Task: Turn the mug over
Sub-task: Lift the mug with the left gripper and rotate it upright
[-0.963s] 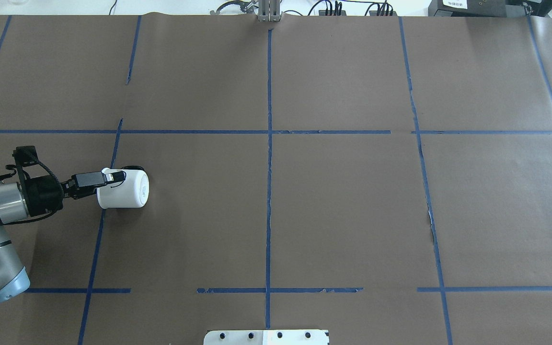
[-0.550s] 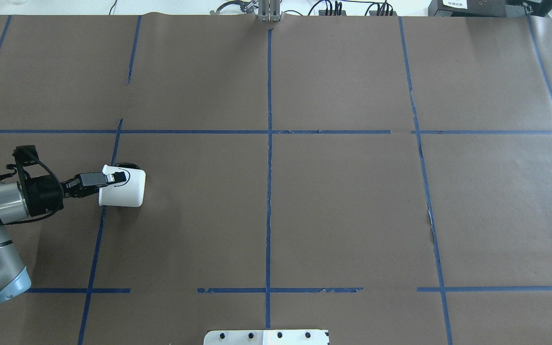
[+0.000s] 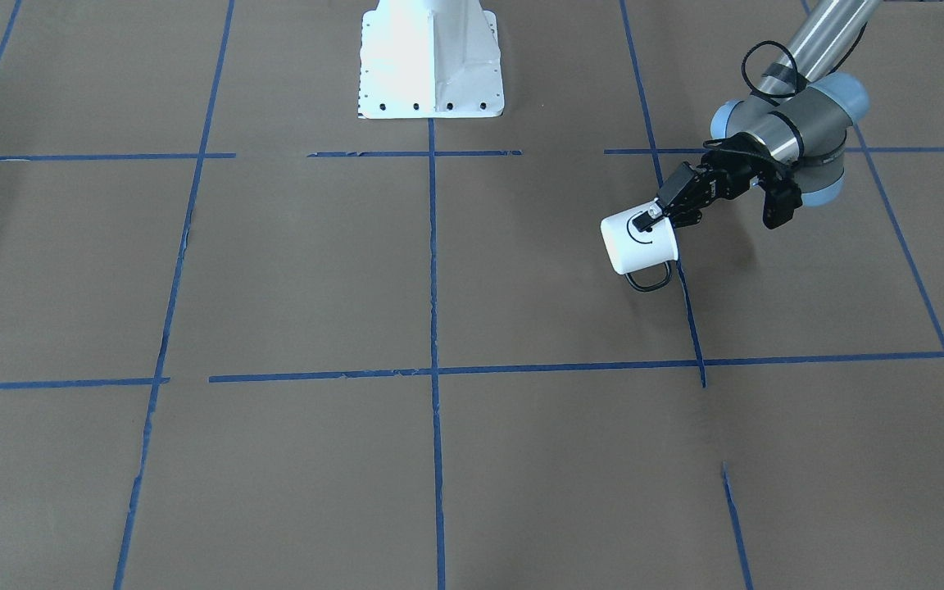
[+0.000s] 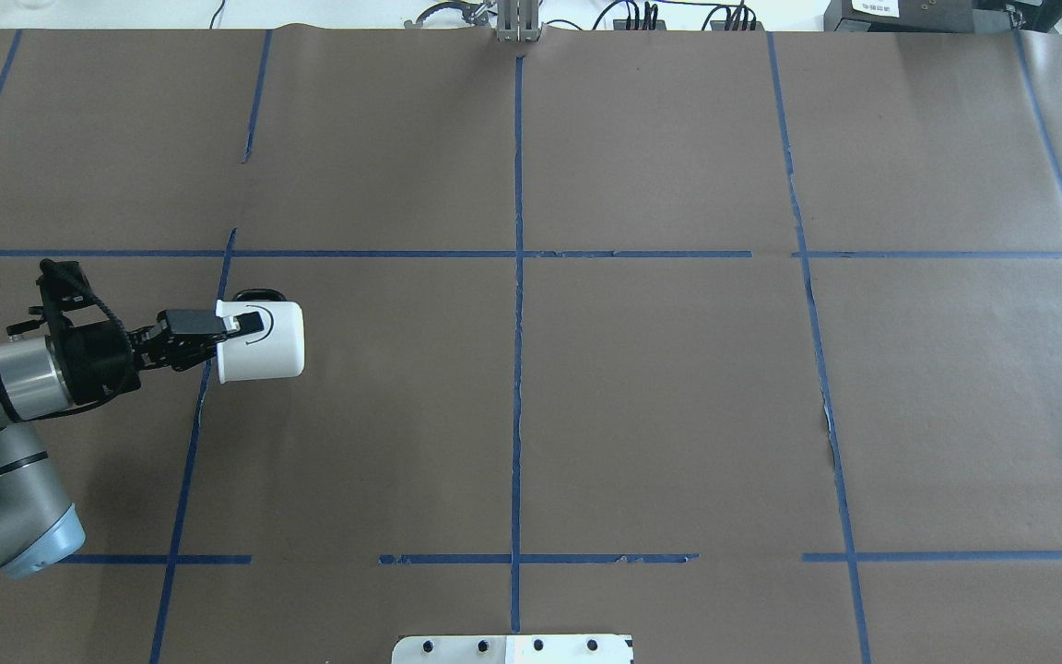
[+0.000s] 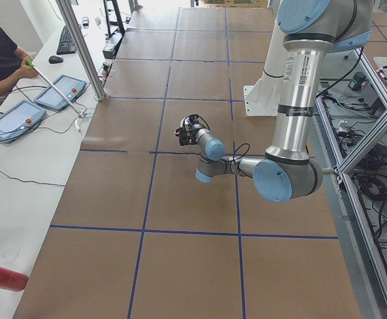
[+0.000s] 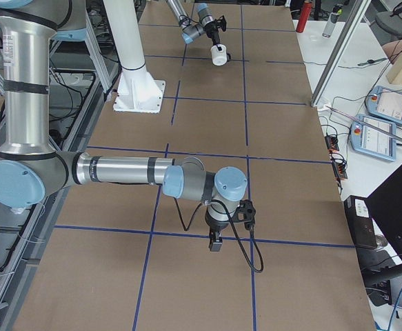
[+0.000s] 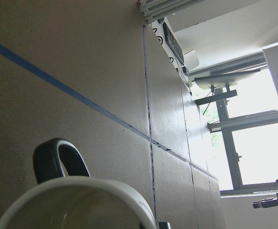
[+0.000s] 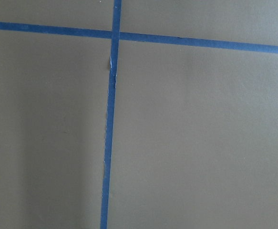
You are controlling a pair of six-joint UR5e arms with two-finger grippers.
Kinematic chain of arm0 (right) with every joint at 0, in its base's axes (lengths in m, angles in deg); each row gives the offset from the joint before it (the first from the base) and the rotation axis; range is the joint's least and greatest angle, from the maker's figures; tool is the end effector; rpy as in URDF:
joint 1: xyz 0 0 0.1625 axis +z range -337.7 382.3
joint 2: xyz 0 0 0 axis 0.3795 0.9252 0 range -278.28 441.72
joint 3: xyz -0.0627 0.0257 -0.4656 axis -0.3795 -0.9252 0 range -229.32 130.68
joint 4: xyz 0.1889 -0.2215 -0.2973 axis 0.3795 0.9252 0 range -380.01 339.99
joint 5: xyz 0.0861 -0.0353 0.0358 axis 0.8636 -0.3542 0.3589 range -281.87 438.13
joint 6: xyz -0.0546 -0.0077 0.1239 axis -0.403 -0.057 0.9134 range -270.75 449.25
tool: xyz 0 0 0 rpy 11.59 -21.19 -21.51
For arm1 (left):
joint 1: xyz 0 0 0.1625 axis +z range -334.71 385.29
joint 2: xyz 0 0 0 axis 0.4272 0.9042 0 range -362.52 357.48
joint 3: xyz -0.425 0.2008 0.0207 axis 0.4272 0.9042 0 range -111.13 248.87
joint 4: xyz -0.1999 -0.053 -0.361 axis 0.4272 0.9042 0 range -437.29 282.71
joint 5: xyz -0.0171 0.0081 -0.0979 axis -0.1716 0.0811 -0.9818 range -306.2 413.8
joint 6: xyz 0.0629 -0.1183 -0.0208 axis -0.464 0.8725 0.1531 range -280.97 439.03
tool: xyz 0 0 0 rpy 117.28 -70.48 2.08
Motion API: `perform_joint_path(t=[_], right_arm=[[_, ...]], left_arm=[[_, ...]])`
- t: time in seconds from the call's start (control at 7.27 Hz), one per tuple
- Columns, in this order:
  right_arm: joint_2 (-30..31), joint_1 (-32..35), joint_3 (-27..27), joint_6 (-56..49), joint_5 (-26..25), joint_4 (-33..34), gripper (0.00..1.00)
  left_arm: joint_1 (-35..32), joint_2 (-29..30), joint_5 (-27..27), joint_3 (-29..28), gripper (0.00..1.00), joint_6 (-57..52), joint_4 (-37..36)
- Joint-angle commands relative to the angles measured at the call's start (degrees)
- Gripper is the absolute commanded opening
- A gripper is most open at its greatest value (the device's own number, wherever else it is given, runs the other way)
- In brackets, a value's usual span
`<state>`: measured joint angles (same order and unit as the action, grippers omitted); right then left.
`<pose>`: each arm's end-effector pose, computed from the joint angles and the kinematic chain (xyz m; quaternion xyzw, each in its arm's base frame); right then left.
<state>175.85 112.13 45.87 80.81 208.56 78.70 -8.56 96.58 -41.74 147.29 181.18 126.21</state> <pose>0.0440 -0.4455 0.7401 -0.0375 -0.3484 -0.0473 0.9354 0.3968 -0.4109 0.5026 0.1281 0.8137 -0.1844 0.5362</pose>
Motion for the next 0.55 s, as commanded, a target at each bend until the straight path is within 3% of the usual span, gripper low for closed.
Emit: perform_joint_path(t=[0.0,0.28,0.41], right_arm=[[0.0,0.0,0.0,0.0,0.0,0.0,1.0],[0.0,0.0,0.0,0.0,0.0,0.0,1.0],[0.0,0.0,0.0,0.0,0.0,0.0,1.0]], left_arm=[[0.0,6.1,3.2,5.6,0.0,3.0,-19.5],[0.2,12.9,3.1,11.0,0.0,3.0,-41.2],[0.5,19.7,2.9,11.8,0.0,2.8,-59.3]])
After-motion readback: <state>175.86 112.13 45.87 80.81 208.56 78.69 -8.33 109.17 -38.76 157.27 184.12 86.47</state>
